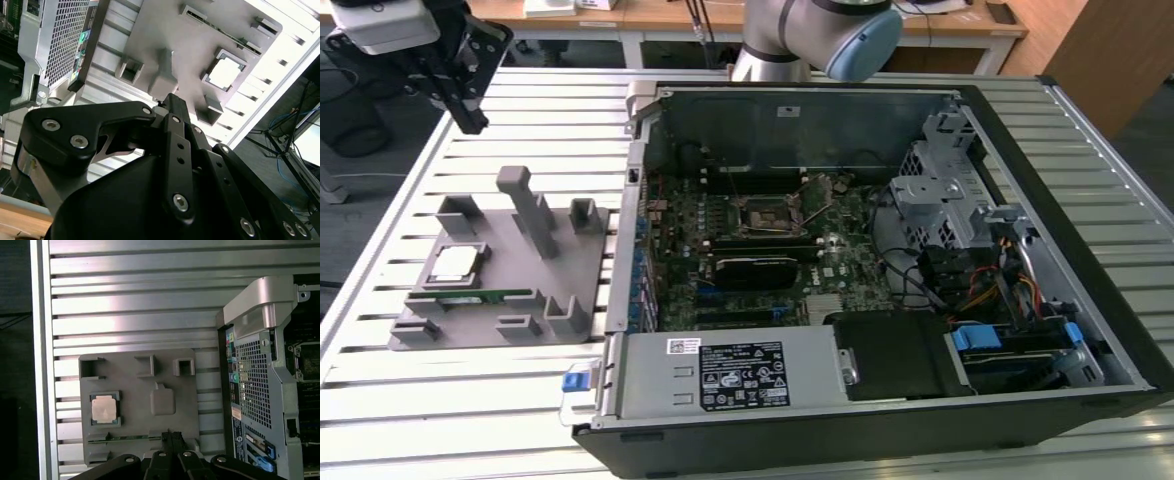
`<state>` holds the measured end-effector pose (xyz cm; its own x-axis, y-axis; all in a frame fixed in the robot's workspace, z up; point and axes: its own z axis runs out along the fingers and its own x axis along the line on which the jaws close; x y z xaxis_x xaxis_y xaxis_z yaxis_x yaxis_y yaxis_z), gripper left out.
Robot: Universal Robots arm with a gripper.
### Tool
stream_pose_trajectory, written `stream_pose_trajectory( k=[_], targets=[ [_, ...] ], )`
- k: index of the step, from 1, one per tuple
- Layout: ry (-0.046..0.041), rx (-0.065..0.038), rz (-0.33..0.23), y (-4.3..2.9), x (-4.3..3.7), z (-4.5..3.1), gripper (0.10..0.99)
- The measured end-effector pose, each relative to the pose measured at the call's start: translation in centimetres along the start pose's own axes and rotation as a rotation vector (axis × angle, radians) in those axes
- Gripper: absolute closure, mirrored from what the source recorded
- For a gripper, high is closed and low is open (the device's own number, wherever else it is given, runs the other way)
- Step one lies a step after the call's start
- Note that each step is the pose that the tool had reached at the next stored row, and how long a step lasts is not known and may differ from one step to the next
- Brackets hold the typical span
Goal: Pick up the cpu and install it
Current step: 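Reach for the cpu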
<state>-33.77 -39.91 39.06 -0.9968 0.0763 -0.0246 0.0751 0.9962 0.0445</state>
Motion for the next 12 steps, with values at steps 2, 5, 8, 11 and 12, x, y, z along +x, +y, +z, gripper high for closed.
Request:
stream_pose_trajectory(
  k=[2, 5, 8, 11, 12],
  targets=[
    [0.0001, 0.0, 0.0, -0.02, 0.33, -0.02, 0.98],
    [0.0001, 0.0, 0.0, -0.06, 0.81, -0.02, 0.98],
    [0.0001, 0.0, 0.0, -0.09, 1.25, -0.03, 0.98],
    [0.0001, 0.0, 0.0, -0.13, 1.66, -0.04, 0.98],
    [0.0001, 0.0, 0.0, -0.14, 1.81, -0.04, 0.98]
  ],
)
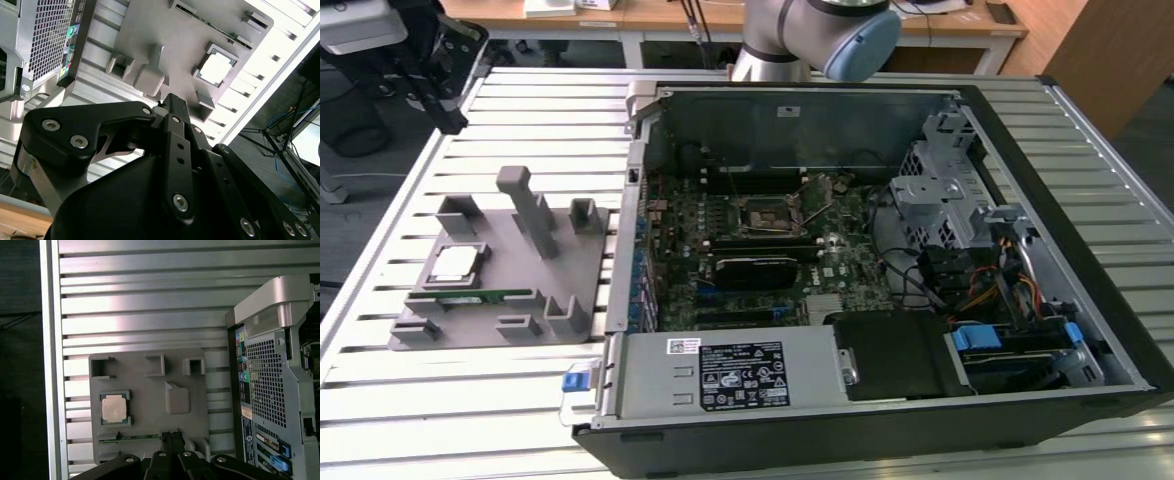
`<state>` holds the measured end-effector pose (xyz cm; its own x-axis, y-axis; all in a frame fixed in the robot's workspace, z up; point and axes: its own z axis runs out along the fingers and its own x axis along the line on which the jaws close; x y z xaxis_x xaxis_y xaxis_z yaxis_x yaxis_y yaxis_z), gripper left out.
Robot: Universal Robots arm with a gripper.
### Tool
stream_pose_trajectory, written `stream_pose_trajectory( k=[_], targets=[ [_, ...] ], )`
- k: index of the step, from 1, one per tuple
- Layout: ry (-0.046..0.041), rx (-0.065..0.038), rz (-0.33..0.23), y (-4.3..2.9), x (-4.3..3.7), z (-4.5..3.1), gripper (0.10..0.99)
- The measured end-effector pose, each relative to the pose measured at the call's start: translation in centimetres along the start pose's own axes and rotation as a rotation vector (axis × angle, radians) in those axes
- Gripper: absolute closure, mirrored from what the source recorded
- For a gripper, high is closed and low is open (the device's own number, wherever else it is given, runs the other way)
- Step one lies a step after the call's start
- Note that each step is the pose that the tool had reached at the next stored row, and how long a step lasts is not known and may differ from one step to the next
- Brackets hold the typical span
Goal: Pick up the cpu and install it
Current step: 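Reach for the cpu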
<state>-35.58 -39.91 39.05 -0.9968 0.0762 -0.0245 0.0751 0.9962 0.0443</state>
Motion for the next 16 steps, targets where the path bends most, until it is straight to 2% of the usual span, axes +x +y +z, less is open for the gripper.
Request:
stream_pose_trajectory(
  k=[16],
  targets=[
    [0.0, 0.0, 0.0, -0.13, 1.81, -0.03, 0.98]
  ],
)
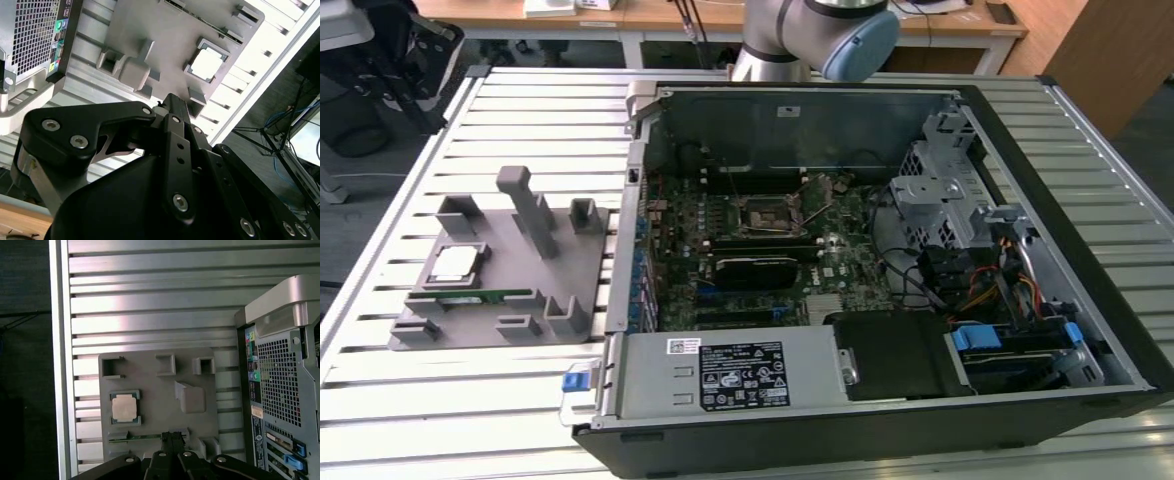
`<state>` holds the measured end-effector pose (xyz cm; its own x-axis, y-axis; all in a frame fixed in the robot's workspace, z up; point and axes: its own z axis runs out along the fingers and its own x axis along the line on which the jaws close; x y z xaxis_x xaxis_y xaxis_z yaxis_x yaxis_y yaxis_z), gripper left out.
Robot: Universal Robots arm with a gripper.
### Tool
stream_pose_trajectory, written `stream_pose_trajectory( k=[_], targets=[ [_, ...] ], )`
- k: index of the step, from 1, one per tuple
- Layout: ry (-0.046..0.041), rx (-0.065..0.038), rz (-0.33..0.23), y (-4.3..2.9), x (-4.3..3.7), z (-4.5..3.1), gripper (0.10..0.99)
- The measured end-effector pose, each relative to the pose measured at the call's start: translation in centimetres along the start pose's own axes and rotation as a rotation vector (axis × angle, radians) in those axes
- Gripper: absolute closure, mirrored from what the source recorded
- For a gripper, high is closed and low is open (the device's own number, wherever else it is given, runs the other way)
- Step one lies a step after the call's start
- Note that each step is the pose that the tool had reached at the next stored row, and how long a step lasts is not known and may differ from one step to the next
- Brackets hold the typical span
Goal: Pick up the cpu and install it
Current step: 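Reach for the cpu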
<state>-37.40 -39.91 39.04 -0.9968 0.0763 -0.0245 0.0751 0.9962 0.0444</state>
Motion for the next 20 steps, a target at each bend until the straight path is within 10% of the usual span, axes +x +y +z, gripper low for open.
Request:
stream_pose_trajectory(
  k=[20],
  targets=[
    [0.0, 0.0, 0.0, -0.15, 1.97, -0.02, 0.98]
  ],
)
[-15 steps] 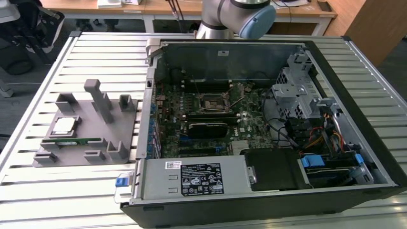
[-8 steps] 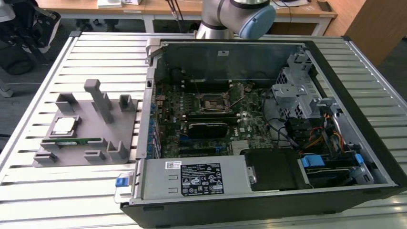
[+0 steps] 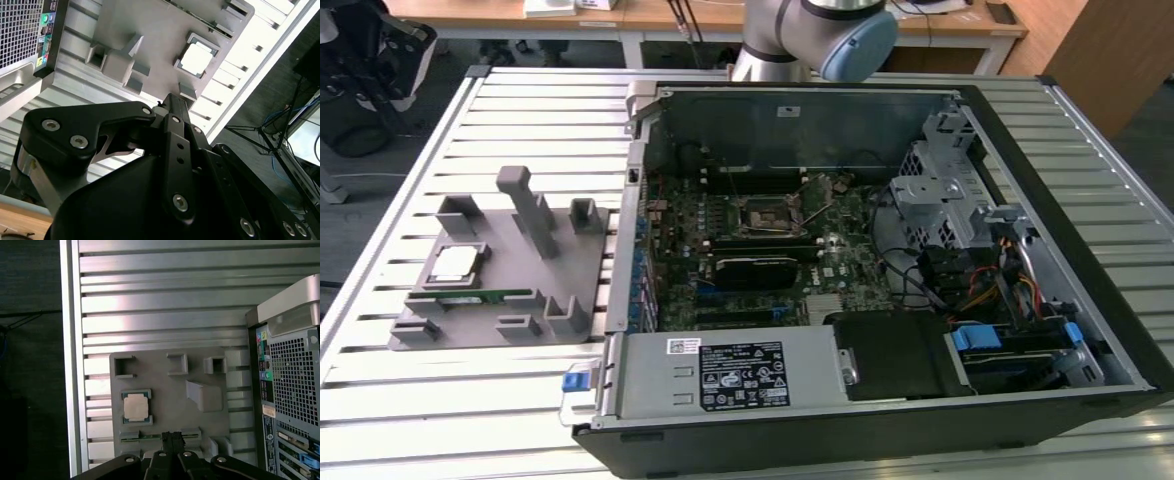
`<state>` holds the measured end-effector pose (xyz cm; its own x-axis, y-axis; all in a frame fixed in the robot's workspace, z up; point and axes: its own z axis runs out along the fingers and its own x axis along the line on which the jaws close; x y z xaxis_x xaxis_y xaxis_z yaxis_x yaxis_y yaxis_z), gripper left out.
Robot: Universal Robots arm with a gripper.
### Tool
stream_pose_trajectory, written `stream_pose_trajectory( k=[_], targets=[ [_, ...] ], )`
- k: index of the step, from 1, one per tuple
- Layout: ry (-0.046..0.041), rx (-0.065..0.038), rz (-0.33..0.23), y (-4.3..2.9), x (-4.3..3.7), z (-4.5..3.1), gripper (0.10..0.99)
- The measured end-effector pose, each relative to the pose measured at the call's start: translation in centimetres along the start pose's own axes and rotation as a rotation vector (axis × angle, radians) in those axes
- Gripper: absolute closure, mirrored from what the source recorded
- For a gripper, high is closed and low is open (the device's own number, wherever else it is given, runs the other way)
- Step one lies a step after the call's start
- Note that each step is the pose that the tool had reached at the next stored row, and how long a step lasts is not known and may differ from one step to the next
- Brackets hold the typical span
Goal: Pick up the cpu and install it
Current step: 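Reach for the cpu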
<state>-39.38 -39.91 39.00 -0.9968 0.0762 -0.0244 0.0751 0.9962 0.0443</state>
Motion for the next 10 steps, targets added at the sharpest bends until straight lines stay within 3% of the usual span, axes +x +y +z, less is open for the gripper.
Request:
stream_pose_trajectory(
  k=[10],
  targets=[
    [0.0, 0.0, 0.0, -0.07, 0.97, 0.01, 0.98]
  ],
)
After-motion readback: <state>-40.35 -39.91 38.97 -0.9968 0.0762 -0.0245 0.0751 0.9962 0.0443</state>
